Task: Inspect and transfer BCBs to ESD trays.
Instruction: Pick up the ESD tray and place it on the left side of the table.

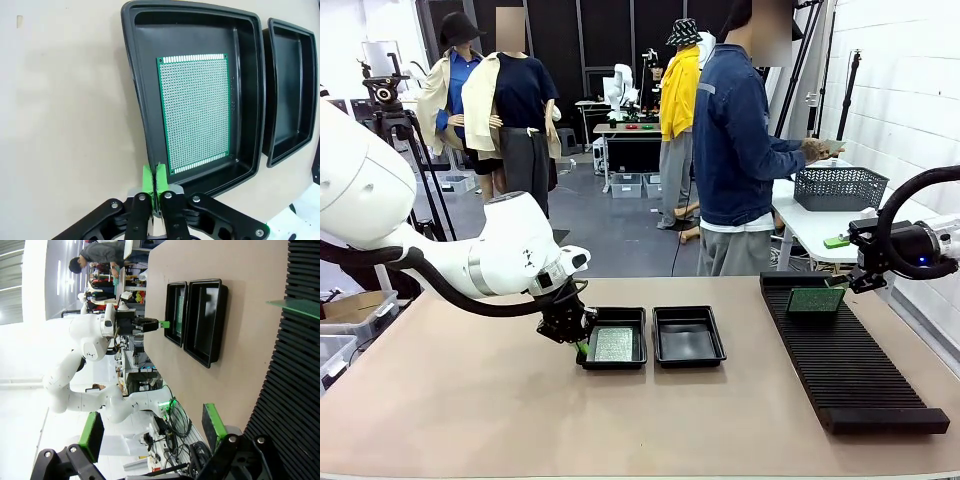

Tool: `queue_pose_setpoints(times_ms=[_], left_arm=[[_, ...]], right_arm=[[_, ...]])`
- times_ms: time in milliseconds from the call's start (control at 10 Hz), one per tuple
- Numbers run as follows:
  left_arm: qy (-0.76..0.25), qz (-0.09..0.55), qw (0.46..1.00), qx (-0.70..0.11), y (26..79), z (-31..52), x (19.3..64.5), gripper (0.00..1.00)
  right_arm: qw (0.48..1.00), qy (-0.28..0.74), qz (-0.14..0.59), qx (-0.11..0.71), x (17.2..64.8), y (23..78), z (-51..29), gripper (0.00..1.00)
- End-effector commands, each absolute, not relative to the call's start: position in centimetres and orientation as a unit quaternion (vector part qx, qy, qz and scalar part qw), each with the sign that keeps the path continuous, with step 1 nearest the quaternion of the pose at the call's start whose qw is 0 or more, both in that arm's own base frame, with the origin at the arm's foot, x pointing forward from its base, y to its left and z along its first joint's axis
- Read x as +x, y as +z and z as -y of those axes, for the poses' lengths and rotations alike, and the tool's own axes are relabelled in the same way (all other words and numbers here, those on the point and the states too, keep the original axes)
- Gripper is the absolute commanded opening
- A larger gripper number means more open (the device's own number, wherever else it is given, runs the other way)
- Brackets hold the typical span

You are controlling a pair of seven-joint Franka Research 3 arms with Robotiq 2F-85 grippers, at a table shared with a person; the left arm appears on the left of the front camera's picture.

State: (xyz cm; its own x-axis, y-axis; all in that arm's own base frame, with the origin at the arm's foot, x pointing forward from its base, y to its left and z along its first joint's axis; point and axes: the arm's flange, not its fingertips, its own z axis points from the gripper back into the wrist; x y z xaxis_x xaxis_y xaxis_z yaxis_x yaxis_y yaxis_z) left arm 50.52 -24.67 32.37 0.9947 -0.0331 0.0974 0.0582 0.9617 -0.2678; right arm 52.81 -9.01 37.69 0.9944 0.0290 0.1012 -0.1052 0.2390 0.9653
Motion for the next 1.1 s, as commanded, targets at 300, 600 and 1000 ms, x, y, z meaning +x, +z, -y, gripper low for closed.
queue_pose_setpoints(times_ms=[300, 600, 1000], left_arm=[[-0.009, 0.043, 0.991, -0.123, 34.2, 20.7, 50.6, 0.0], [-0.018, 0.029, 0.993, -0.116, 34.1, 18.2, 50.2, 0.0], [-0.024, 0.028, 0.993, -0.114, 35.0, 12.9, 49.6, 0.0]], right_arm=[[0.786, 0.033, 0.033, 0.617, 52.8, 37.7, 8.9, 1.0], [0.786, 0.033, 0.033, 0.617, 52.8, 37.7, 8.9, 1.0], [0.786, 0.033, 0.033, 0.617, 52.8, 37.7, 8.9, 1.0]])
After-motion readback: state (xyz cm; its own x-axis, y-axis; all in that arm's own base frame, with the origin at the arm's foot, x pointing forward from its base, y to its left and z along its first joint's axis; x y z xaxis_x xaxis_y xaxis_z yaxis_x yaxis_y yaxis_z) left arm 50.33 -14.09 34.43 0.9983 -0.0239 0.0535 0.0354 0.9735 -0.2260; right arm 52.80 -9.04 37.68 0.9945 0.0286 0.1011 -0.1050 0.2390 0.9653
